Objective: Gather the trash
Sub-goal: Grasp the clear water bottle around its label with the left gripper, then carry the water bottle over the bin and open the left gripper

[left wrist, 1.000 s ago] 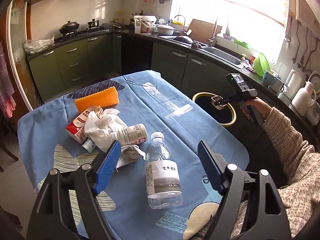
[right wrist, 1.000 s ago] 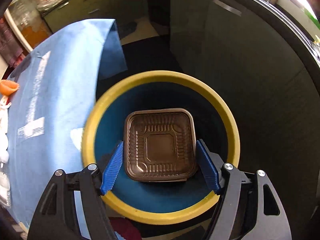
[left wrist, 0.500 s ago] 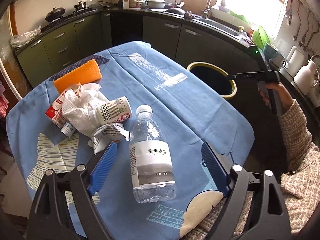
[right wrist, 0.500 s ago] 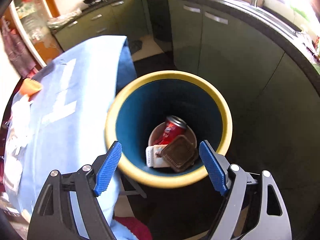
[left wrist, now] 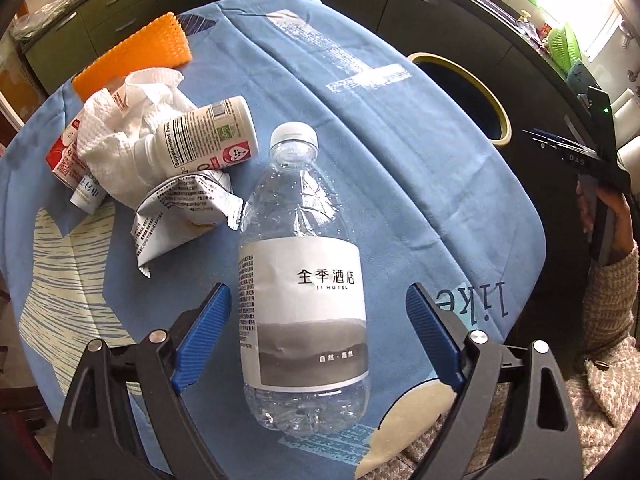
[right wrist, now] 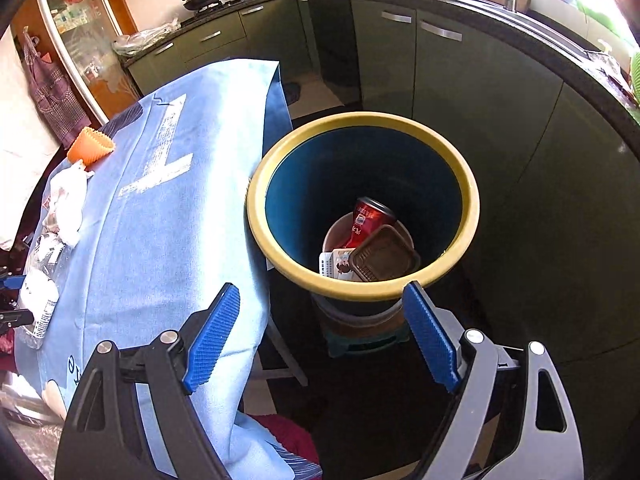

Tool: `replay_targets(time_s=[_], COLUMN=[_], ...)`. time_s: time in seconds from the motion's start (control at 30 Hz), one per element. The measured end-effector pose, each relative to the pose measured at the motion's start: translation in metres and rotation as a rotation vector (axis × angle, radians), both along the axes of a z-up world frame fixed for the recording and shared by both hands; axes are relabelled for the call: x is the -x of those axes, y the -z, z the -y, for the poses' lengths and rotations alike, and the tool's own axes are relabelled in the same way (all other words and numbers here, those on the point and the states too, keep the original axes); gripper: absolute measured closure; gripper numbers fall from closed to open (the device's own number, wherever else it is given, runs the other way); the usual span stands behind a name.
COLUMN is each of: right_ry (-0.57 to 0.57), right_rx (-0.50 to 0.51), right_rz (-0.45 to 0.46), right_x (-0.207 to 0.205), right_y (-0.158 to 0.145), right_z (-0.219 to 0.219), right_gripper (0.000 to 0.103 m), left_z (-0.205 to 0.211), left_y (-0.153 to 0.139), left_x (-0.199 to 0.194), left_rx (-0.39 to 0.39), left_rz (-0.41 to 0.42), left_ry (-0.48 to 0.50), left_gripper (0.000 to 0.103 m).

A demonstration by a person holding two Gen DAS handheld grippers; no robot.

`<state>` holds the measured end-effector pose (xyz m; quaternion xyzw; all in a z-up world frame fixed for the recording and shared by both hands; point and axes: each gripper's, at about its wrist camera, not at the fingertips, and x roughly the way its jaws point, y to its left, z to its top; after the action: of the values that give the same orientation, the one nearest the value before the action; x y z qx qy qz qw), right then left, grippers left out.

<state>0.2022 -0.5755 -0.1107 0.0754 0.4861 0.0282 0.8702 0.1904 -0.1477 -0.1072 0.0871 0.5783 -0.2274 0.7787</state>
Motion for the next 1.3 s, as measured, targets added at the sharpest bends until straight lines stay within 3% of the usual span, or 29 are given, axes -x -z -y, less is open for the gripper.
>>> replay_targets(time_s=[0.13, 0.3, 0.57, 0.93, 1.3], right_ry=[-0.006, -0.003, 0.001, -0.006, -0.006], right_rx=[-0.015, -0.026, -0.044, -0.057, -0.061], right_rz=[-0.001, -0.011, -0.019, -0.018, -0.02], right_x=[0.0, 0.0, 0.0, 0.004, 0.006], right_y=[0.007, 0.012, 0.018, 0.02, 0.022], right_z=[0.0, 0.003, 0.004, 0.0, 0.0], right_gripper=[0.02, 0.02, 0.02, 0.02, 0.02], left_z=[0.004, 0.008, 0.008, 0.006, 0.008], left_y=[0.008, 0.02, 0.017, -0.019, -0.035], left_x=[-0.01, -0.018, -0.014, 0.002, 0.004], left_rx=[-0.021, -0.039, -0.038, -0.016, 0.004], left_rz=[-0.029, -0.084, -0.082, -0.004, 0.055], left_ry=[-0.015, -0.021, 0.003, 0.035, 0.041], left_gripper=[0.021, 0.04, 0.041, 0.042, 0.042])
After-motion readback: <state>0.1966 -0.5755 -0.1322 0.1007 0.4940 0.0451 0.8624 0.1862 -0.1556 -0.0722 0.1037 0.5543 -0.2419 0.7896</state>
